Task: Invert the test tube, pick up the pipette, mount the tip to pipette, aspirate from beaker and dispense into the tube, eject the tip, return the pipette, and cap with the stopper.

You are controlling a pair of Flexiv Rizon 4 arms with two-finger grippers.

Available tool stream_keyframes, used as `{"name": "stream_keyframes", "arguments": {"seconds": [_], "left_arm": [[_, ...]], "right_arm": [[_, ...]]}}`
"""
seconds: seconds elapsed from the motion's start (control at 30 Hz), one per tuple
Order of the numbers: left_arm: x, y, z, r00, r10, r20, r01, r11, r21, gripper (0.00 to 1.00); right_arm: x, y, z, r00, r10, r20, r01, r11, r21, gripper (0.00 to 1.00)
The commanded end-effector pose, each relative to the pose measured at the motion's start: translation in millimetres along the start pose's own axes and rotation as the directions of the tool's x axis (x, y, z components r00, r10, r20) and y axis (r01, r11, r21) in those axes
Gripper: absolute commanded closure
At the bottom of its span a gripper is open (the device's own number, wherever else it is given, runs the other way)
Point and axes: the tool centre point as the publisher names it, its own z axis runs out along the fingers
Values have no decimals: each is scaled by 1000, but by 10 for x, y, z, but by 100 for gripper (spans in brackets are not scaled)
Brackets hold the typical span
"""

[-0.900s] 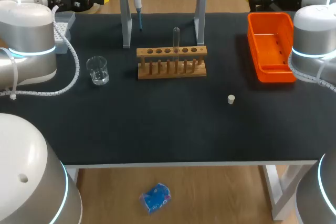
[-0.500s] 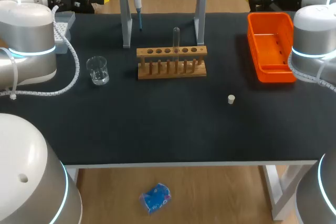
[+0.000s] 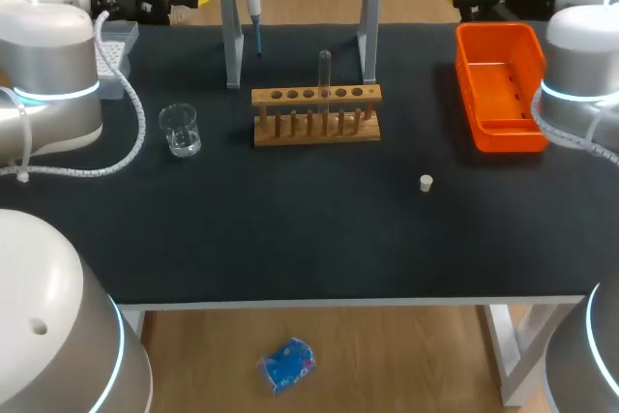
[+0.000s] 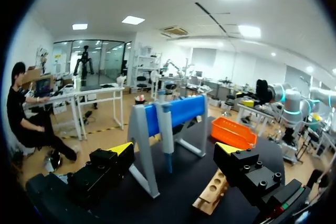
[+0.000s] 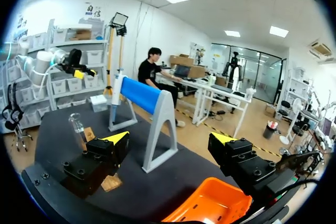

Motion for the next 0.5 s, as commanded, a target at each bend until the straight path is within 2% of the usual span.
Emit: {"name": "stream_keyframes", "arguments": {"seconds": [0.03,0.23,0.27,0.3,0.5], "left_arm": [[-49,64,-41,996,44,-84,-42,999,16,0],[13,68,-87,983,105,-151,-105,994,12,0],[24,70,-99,980,112,-164,-112,994,8,0],[44,68,-112,976,110,-187,-112,994,2,0],[62,66,-125,974,106,-199,-111,994,-15,0]], "right_arm": [[-17,-14,-152,997,-3,-82,-2,999,-51,0],[96,59,-269,979,-14,-204,-7,995,-101,0],[126,89,-303,969,-17,-248,-13,993,-117,0],[179,156,-378,932,-14,-362,-33,992,-122,0],[179,156,-378,932,-14,-362,-33,992,-122,0]]}}
